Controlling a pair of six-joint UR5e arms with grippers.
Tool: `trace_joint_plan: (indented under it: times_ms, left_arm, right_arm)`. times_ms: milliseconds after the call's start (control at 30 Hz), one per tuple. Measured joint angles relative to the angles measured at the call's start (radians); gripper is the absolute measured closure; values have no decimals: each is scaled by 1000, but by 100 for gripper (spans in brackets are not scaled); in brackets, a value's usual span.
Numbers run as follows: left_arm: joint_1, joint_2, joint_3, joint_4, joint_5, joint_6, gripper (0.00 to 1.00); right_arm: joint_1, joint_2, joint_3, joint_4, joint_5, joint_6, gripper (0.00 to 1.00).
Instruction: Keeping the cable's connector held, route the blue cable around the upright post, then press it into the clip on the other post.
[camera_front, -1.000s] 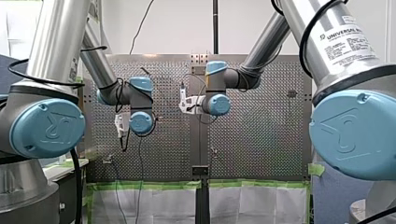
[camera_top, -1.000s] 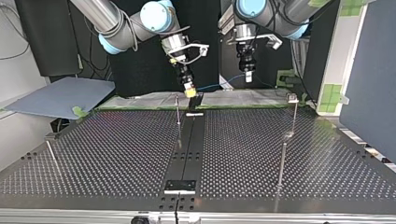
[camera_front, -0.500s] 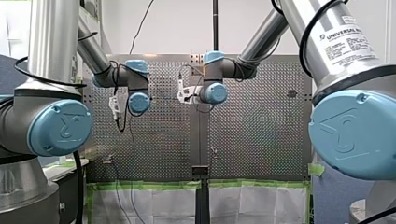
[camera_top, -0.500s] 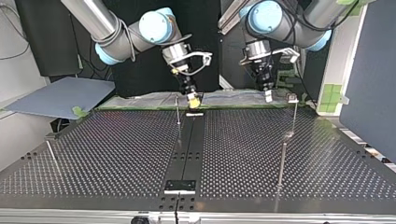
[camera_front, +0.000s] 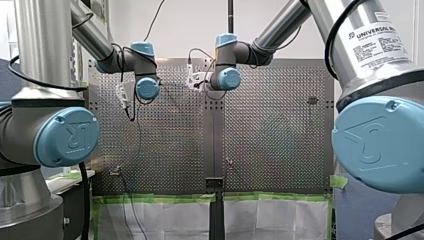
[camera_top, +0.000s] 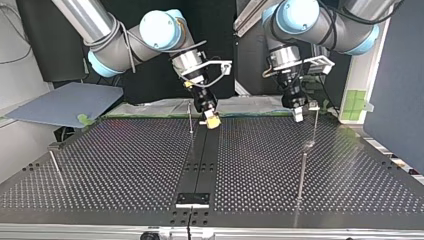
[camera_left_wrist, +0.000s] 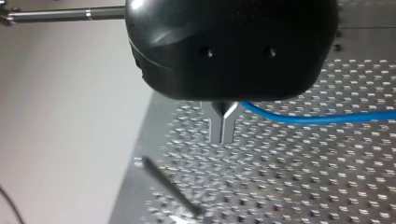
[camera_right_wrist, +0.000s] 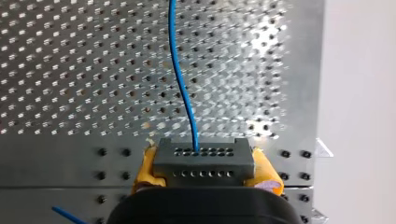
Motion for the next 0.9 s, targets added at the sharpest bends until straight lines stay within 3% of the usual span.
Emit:
trace_joint_plan:
  times_ms: [233, 633, 900]
  left_arm:
    - [11, 62, 55, -62, 23, -15, 100]
    - [37, 165, 145, -167, 68, -34, 100]
    - [64, 134, 212, -233, 123, -38, 100]
  right_arm:
    - [2, -3, -65, 42, -30, 12, 100]
    - [2, -1, -165, 50, -55, 51, 100]
    - [-7, 4, -226, 51, -64, 83, 100]
